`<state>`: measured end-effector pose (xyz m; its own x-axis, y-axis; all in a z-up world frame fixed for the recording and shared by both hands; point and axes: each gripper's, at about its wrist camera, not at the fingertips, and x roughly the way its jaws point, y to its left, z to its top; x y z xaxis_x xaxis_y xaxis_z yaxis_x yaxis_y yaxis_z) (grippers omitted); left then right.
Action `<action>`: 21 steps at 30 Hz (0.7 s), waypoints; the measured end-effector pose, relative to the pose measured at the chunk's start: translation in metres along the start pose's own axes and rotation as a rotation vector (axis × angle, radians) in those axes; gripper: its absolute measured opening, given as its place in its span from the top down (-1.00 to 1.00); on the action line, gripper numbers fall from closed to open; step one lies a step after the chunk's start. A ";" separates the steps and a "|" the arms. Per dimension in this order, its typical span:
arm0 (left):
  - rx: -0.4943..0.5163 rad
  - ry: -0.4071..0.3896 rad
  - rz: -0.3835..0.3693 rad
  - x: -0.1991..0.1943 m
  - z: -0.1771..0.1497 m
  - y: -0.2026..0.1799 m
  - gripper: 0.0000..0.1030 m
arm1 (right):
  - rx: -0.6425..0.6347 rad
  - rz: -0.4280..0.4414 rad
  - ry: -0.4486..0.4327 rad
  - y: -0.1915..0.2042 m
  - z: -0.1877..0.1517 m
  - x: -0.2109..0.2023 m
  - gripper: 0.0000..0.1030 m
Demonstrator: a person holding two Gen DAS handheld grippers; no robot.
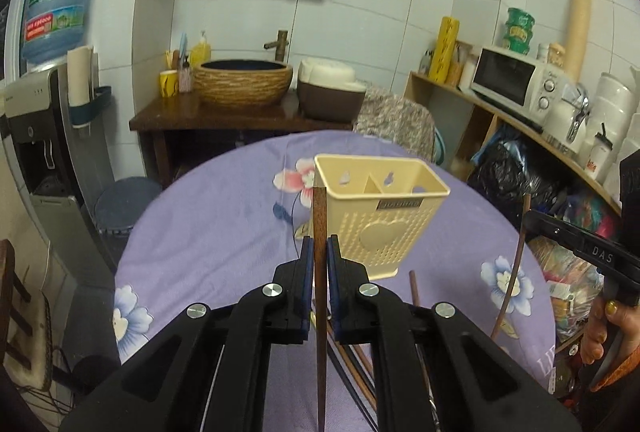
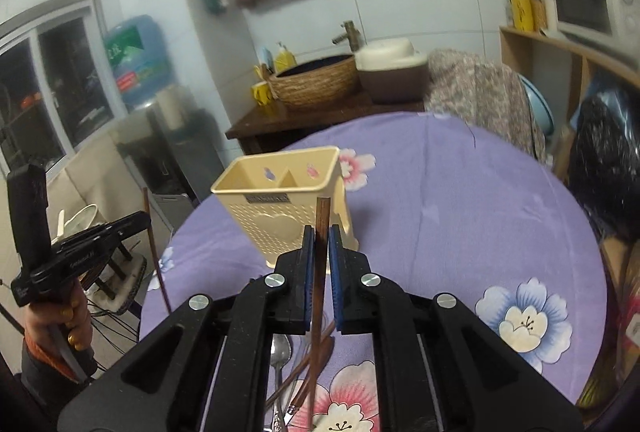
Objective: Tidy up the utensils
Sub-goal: 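Close the left tool on its chopstick while the right tool closes on its own, then carry both chopsticks to the beige holder and insert them, opening both tools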
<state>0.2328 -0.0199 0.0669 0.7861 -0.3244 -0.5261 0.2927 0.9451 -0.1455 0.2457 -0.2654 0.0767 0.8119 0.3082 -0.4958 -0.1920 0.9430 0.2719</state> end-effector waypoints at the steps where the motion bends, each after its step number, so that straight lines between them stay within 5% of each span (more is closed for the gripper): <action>1: 0.003 -0.009 0.002 -0.002 0.002 -0.001 0.84 | -0.013 -0.001 -0.008 0.003 0.002 -0.003 0.85; 13: 0.003 -0.061 0.027 -0.023 0.012 0.009 0.85 | -0.030 -0.015 -0.050 0.007 0.010 -0.029 0.85; 21: 0.030 -0.184 0.066 -0.054 0.077 0.009 0.85 | -0.079 -0.083 -0.166 0.012 0.079 -0.054 0.85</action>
<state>0.2352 0.0034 0.1582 0.8898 -0.2660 -0.3709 0.2508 0.9639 -0.0896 0.2429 -0.2806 0.1724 0.9054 0.2102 -0.3689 -0.1579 0.9732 0.1669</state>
